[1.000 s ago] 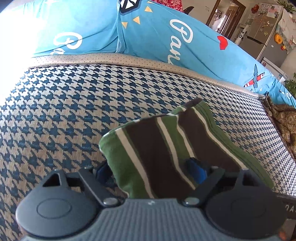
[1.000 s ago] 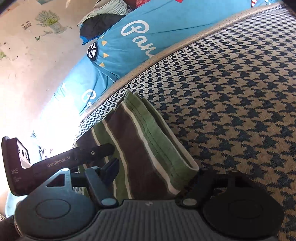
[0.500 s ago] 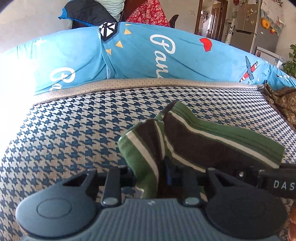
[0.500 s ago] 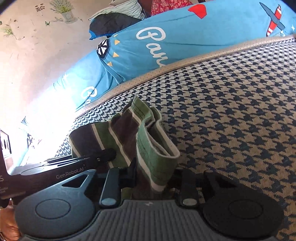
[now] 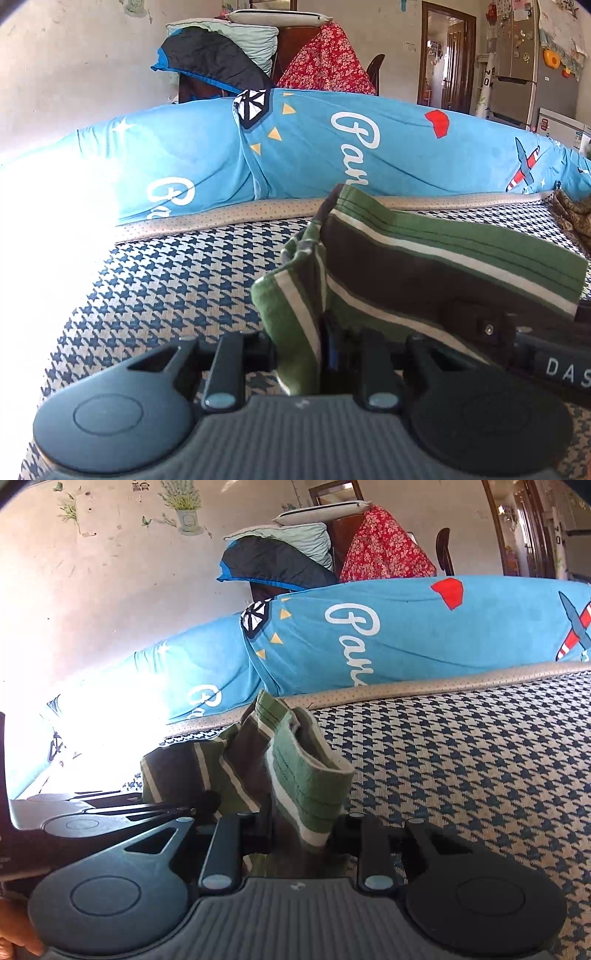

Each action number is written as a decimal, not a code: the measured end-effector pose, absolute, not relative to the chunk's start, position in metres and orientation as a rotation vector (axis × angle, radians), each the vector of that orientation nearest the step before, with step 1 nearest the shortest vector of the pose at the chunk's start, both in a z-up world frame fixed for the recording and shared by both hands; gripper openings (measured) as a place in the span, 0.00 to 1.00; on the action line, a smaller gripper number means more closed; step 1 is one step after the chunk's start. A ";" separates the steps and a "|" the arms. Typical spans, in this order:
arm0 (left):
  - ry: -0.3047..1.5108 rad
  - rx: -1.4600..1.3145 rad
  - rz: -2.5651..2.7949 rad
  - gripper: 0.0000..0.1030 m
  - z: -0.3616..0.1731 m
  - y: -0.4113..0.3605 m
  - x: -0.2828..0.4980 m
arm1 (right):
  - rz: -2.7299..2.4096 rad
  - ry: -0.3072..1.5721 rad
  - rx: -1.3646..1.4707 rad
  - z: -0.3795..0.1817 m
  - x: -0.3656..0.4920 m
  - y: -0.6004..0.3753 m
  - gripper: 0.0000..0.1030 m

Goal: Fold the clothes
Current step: 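Lift the stack edge with both grippers and fold it over, then hold the lifted striped fold upright with both grippers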

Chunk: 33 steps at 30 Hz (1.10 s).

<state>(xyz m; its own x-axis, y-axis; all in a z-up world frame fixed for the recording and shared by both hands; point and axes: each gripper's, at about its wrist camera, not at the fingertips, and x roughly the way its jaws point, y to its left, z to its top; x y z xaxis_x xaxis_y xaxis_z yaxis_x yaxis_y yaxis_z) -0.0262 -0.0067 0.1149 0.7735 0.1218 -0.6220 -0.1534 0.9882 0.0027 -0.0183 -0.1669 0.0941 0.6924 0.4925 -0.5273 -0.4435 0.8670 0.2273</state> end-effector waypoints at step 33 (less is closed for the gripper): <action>0.617 -0.060 0.253 0.21 0.120 0.001 -0.041 | 0.554 0.543 0.061 0.111 -0.023 -0.144 0.24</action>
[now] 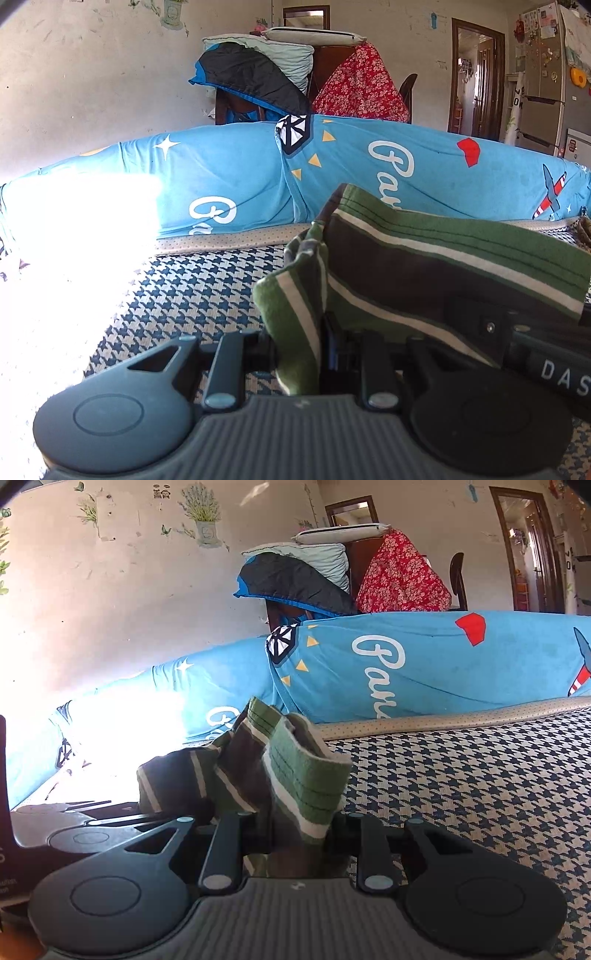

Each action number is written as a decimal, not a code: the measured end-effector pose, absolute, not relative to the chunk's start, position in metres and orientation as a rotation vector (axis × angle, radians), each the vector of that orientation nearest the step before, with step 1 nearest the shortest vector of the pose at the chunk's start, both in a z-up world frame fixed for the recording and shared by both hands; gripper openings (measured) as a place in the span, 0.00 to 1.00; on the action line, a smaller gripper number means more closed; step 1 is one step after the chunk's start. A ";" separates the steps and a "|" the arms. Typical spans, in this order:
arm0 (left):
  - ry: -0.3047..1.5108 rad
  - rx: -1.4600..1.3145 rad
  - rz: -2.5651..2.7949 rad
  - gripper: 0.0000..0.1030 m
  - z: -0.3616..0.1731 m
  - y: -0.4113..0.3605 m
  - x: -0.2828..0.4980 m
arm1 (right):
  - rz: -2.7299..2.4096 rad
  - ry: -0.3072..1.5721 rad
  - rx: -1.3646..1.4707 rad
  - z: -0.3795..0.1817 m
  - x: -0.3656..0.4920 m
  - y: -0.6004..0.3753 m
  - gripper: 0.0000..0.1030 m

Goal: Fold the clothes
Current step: 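Hold the lifted striped fold upright with both grippers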

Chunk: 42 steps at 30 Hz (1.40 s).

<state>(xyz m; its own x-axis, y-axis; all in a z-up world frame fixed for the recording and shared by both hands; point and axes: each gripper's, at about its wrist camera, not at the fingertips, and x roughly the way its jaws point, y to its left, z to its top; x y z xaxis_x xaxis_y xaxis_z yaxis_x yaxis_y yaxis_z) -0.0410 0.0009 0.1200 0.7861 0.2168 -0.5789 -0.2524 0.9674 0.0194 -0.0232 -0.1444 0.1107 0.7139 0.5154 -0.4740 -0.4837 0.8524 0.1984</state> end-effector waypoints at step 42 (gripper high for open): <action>0.535 -0.072 0.289 0.21 0.130 0.001 -0.033 | 0.564 0.484 0.062 0.127 -0.013 -0.147 0.23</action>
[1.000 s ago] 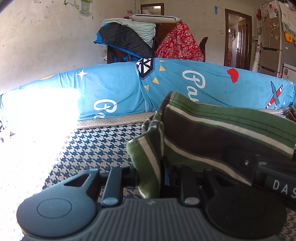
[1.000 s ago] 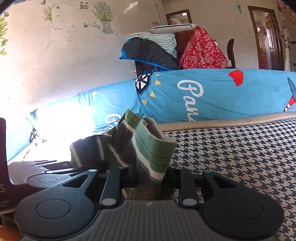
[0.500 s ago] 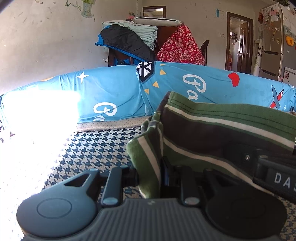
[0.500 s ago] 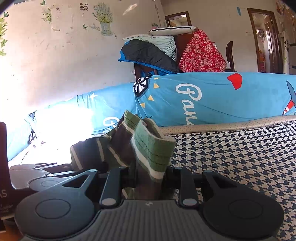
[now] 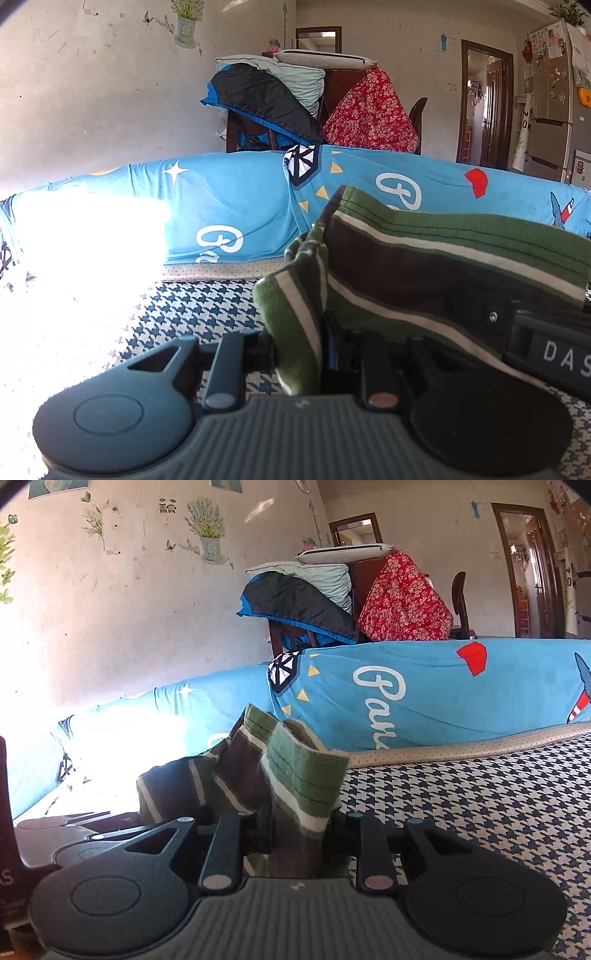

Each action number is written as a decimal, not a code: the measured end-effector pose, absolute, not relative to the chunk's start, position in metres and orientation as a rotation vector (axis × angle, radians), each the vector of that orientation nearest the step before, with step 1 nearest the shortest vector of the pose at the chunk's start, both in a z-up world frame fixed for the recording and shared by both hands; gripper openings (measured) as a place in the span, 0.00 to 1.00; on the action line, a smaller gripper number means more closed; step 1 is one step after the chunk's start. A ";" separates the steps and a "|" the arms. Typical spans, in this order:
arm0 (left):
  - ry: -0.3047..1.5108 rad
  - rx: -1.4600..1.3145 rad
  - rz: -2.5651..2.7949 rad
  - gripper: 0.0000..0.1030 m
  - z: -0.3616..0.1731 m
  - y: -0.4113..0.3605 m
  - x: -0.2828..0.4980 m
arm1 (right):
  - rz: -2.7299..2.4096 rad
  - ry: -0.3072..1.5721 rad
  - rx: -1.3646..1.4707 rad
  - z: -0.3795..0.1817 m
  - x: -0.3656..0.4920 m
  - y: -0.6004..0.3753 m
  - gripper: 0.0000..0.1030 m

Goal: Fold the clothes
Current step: 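Hold the lifted striped fold upright with both grippers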

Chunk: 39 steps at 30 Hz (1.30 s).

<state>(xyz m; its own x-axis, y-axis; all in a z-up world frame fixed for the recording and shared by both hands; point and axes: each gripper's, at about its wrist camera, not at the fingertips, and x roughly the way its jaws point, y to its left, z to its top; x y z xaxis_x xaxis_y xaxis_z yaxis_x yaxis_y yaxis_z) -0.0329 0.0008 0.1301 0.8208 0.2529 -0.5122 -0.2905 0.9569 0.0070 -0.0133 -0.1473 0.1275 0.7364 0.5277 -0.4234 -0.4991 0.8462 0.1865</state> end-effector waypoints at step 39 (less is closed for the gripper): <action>0.541 -0.125 0.362 0.21 0.120 0.034 0.005 | 0.539 0.514 0.086 0.111 0.037 -0.120 0.23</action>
